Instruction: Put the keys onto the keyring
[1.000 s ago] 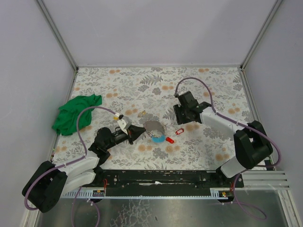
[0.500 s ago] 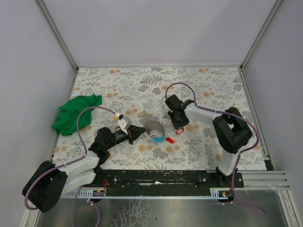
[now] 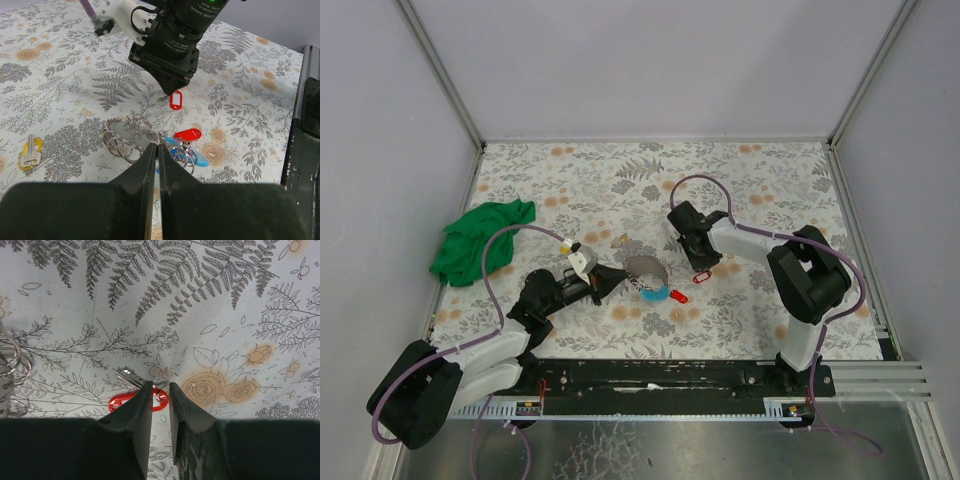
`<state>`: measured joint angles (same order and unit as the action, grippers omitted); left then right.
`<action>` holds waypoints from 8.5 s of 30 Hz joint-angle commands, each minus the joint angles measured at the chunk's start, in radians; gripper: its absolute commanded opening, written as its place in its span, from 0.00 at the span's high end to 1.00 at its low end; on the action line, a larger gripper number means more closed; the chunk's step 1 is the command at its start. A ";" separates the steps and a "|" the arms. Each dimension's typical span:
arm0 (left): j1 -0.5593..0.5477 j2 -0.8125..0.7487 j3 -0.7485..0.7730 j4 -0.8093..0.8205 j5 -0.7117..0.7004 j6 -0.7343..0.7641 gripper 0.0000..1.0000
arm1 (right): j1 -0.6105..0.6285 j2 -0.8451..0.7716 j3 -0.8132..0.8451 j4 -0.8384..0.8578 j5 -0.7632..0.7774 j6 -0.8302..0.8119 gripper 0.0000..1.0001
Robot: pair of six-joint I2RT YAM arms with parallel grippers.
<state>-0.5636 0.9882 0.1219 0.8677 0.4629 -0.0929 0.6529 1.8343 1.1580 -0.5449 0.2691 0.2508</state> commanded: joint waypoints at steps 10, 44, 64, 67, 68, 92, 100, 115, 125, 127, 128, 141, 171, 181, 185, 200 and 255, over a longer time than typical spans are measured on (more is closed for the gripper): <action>0.004 0.006 0.031 0.061 -0.004 -0.001 1.00 | 0.008 -0.052 -0.040 -0.008 0.053 0.013 0.79; 0.004 0.000 0.028 0.070 -0.004 -0.009 1.00 | 0.005 -0.285 -0.185 0.115 0.054 0.098 0.55; 0.003 0.005 0.028 0.073 0.002 -0.013 1.00 | 0.005 -0.186 -0.198 0.199 0.052 0.155 0.63; 0.003 0.004 0.028 0.072 0.002 -0.013 1.00 | 0.005 -0.179 -0.196 0.203 0.066 0.157 0.67; 0.004 0.004 0.028 0.072 0.002 -0.013 1.00 | 0.005 -0.177 -0.198 0.202 0.072 0.156 0.67; 0.003 0.003 0.030 0.072 0.006 -0.013 1.00 | -0.006 -0.201 -0.253 0.222 0.083 0.151 0.92; 0.004 0.000 0.029 0.070 0.005 -0.013 1.00 | -0.006 -0.303 -0.287 0.339 -0.009 0.102 1.00; 0.003 -0.010 0.027 0.070 0.004 -0.014 1.00 | -0.022 -0.397 -0.538 0.883 -0.272 0.040 0.98; 0.004 -0.013 0.023 0.076 0.003 -0.017 1.00 | -0.109 -0.371 -0.714 1.269 -0.437 0.115 0.97; 0.004 -0.011 0.023 0.080 0.006 -0.019 1.00 | -0.125 -0.352 -0.740 1.328 -0.448 0.120 0.97; 0.003 -0.010 0.022 0.081 0.006 -0.019 1.00 | -0.134 -0.340 -0.752 1.360 -0.454 0.127 0.97; 0.004 -0.008 0.021 0.084 0.003 -0.021 1.00 | -0.152 -0.268 -0.750 1.373 -0.482 0.123 0.86; 0.004 -0.010 0.019 0.080 -0.016 -0.021 1.00 | 0.124 -0.074 0.021 0.055 0.023 -0.116 0.64; 0.004 -0.012 0.019 0.078 -0.016 -0.020 1.00 | 0.163 0.041 0.114 -0.002 0.103 -0.128 0.69; 0.004 -0.013 0.019 0.080 -0.017 -0.019 1.00 | 0.170 0.059 0.124 -0.005 0.095 -0.128 0.70; 0.004 -0.014 0.018 0.079 -0.013 -0.019 1.00 | 0.177 0.098 0.134 -0.022 0.132 -0.128 0.78; 0.040 0.149 0.117 0.273 0.464 0.133 1.00 | 0.080 -0.770 -0.473 0.699 -0.947 -0.587 1.00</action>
<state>-0.5312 1.1446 0.2111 1.0916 0.8757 0.0124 0.7403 1.0702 0.6437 0.1482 -0.5415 -0.2905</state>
